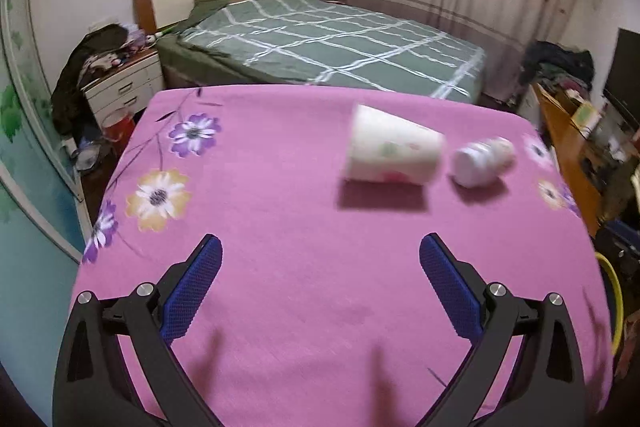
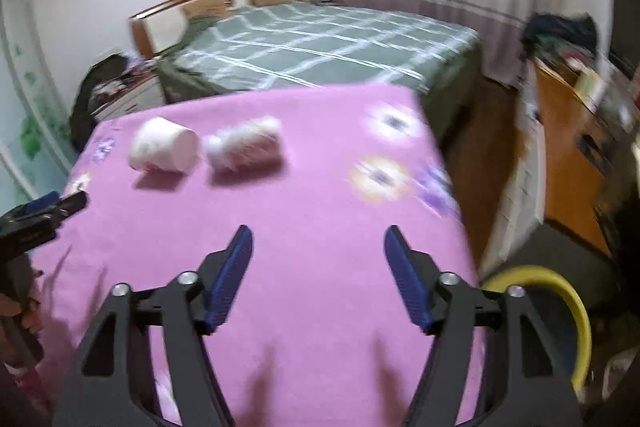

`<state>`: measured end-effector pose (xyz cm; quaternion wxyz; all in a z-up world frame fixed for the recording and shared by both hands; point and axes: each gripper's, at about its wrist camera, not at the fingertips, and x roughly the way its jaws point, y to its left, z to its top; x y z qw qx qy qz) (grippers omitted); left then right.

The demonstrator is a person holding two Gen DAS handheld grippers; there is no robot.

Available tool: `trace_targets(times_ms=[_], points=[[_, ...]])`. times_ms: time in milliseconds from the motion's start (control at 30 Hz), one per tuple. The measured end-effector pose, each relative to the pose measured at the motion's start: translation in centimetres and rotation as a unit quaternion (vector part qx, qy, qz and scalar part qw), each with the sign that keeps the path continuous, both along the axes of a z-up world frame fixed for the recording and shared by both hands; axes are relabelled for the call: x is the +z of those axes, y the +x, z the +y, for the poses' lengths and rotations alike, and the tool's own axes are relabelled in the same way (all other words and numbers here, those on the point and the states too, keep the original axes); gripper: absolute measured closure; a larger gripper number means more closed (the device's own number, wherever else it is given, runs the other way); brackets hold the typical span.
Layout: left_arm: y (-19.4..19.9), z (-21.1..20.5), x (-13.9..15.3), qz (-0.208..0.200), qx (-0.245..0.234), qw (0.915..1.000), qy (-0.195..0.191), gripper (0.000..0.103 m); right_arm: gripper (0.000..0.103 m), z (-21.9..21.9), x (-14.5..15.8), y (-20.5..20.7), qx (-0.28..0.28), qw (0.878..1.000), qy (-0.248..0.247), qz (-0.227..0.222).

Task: Collect trash
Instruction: 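Grasp the small white supplement bottle with the right gripper and lift it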

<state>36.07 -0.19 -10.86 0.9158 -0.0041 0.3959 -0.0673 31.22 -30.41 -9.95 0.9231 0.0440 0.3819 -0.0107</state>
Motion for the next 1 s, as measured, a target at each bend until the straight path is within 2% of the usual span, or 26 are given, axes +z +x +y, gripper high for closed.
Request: trace_targets(times_ms=[100, 233, 367, 467, 767, 800, 833, 1000], points=[[2.3, 0.9, -1.4, 0.012, 0.002, 0.9999, -0.003, 0.006, 0.026, 2.6, 0.2, 3.9, 0.041, 0.999, -0.003, -0.009], [3.6, 1.0, -3.5, 0.037, -0.009, 0.9991, -0.021, 0.006, 0.018, 5.3, -0.1, 8.3, 0.071, 0.996, -0.044, -0.018], [4.3, 1.5, -4.2, 0.042, -0.013, 0.9985, -0.033, 0.006, 0.013, 6.1, -1.2, 11.4, 0.083, 0.996, -0.040, -0.002], [4.5, 1.8, -4.5, 0.036, -0.008, 0.9990, -0.026, 0.006, 0.009, 6.5, -2.2, 12.8, 0.081, 0.995, -0.054, -0.004], [4.6, 1.3, -5.5, 0.050, -0.020, 0.9984, -0.014, 0.006, 0.009, 6.4, -5.1, 15.6, 0.076, 0.995, -0.052, 0.036], [4.7, 1.3, -5.6, 0.051, -0.021, 0.9984, -0.014, 0.006, 0.012, 6.3, -5.4, 15.8, 0.077, 0.995, -0.047, 0.042], [4.7, 1.3, -5.6, 0.051, -0.022, 0.9983, -0.014, 0.006, 0.022, 6.2, -5.6, 15.8, 0.081, 0.995, -0.042, 0.047], [4.6, 1.0, -5.9, 0.054, -0.027, 0.9982, -0.010, 0.006, 0.022, 5.7, -5.2, 14.9, 0.068, 0.996, -0.028, 0.046]])
